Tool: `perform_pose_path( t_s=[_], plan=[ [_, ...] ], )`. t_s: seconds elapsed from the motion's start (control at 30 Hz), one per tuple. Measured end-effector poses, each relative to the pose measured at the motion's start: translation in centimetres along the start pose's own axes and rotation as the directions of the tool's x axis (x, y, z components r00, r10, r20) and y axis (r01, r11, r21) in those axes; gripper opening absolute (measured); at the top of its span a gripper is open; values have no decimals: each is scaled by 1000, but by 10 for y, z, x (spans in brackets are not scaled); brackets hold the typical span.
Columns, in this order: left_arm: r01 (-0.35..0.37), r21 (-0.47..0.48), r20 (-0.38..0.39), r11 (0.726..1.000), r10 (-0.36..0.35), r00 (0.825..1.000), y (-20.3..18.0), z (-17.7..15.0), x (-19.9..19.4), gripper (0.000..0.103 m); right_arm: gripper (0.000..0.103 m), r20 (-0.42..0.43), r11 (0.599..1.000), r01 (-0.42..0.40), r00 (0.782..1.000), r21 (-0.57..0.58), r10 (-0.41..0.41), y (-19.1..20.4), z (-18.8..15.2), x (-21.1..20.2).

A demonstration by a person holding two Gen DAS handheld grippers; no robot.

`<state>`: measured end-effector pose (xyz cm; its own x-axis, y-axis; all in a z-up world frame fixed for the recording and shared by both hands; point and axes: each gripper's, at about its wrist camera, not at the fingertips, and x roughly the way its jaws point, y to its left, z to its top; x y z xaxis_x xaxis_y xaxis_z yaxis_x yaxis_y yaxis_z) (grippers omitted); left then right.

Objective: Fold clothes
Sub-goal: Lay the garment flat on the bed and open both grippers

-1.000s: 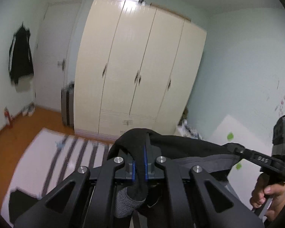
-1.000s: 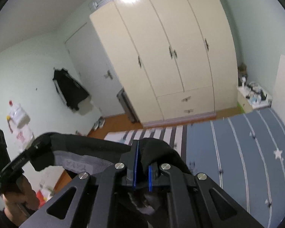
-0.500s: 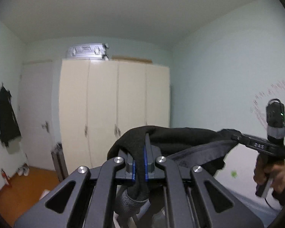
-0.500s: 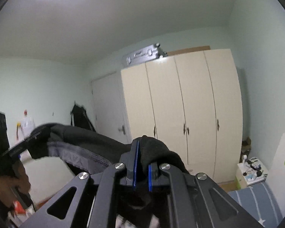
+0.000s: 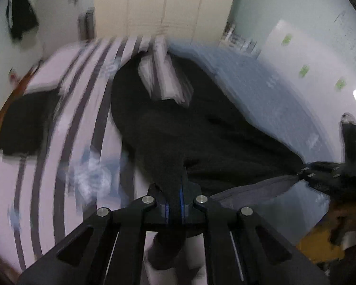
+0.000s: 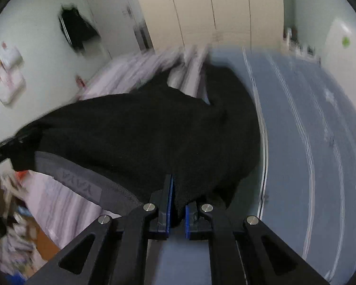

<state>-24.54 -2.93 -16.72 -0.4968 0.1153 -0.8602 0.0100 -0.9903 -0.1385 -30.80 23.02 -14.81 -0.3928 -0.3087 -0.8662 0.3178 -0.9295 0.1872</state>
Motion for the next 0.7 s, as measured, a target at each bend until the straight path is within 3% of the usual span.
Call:
perform_pose_path(
  t_s=[0.1, 0.23, 0.33, 0.4, 0.43, 0.47, 0.6, 0.7],
  plan=[
    [-49, -14, -82, 999, 48, 996, 5, -63, 50, 4, 7, -125, 1000, 14, 992, 26, -11, -6, -78, 69],
    [-88, 12, -89, 996, 89, 992, 14, -98, 75, 5, 7, -180, 999, 27, 983, 28, -22, -18, -141, 112],
    [-80, -43, -72, 996, 77, 994, 23, -105, 72, 8, 7, -145, 1000, 21, 989, 2, -20, -24, -155, 117],
    [-83, -70, -76, 994, 78, 994, 29, -108, 68, 19, 21, -132, 1000, 16, 991, 6, -15, -29, -155, 114],
    [-88, -85, -88, 992, 81, 993, 33, -110, 67, 31, 27, -129, 999, 29, 991, 13, -27, -32, -154, 110],
    [-90, -101, -94, 991, 80, 992, 37, -112, 63, 36, 34, -127, 999, 44, 991, 21, -41, -36, -153, 105],
    [-110, -162, -83, 981, 98, 992, 53, -121, 40, 48, 34, -95, 991, 100, 991, 94, -91, -55, -155, 71],
    [-150, -218, -70, 964, 138, 988, 75, -120, 34, 58, 42, -71, 976, 152, 987, 156, -142, -71, -159, 58]
  ],
)
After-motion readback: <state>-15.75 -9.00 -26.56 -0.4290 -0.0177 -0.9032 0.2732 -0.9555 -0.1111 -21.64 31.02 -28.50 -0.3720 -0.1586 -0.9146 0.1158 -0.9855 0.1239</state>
